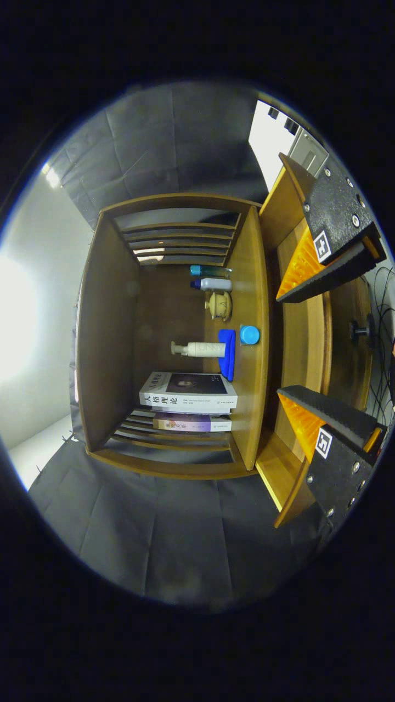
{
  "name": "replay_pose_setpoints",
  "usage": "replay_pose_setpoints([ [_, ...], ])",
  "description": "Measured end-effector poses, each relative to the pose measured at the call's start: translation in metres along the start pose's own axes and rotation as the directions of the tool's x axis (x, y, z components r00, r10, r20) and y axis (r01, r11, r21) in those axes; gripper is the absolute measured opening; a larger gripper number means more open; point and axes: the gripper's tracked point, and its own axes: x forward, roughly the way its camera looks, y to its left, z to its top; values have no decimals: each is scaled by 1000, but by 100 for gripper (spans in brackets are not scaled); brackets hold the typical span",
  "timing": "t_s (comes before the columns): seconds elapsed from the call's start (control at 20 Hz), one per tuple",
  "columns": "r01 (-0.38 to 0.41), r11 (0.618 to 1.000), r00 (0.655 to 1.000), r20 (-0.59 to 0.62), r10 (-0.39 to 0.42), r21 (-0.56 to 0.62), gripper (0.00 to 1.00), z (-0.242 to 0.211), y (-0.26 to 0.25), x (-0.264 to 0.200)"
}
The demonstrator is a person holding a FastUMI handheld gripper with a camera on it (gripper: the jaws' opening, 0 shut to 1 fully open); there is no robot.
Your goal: Pull open the drawer, take out the items inside it, and place them on the countertop above the cabinet.
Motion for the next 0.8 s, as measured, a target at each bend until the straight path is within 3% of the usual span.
replay_pose_setpoints([
  [0.4, 1, 999, 999, 38, -3, 38, 93, -24, -6, -23],
  [0.8, -41, 999, 998, -52, 42, 16, 94, -65, 14, -39],
])
